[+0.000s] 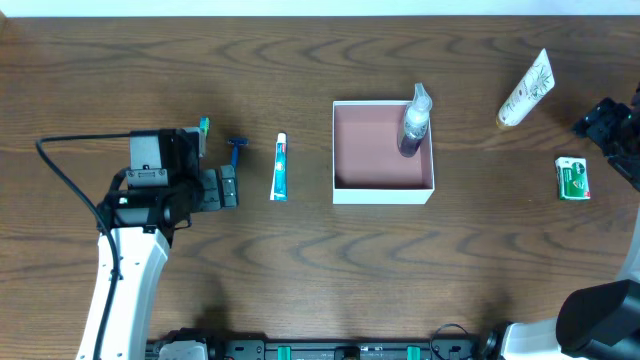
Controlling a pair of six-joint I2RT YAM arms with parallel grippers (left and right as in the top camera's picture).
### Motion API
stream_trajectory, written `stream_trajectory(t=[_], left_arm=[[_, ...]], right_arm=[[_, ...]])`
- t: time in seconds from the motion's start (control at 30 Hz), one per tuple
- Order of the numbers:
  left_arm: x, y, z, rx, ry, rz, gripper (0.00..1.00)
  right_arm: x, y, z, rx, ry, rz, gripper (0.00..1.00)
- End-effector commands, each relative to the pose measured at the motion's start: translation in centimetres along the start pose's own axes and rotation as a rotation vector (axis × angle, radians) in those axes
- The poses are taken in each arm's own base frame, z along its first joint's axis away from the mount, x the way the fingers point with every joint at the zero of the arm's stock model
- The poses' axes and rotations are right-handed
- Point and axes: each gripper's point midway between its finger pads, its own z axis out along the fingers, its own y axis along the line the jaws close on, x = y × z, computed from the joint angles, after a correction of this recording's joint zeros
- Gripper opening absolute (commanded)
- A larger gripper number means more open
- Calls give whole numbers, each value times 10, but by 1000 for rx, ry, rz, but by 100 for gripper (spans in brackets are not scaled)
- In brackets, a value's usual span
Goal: Pack container
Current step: 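Move the left gripper forward over the toothbrush, razor and toothpaste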
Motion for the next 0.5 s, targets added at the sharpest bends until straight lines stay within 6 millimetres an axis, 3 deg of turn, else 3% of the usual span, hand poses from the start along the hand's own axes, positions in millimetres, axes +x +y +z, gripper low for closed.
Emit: stream_trajectory(t=[0.0, 0.2, 0.47], left_arm=[[-10, 4, -5, -35, -22, 28, 98], [-14, 4, -5, -34, -37, 30, 98], [-15, 4, -5, -33, -41, 30, 98]], right_arm=[[-2, -2, 3, 7, 1, 20, 99], [2, 8, 3, -55, 28, -45, 99], [14, 51, -6, -315, 60, -368, 99]])
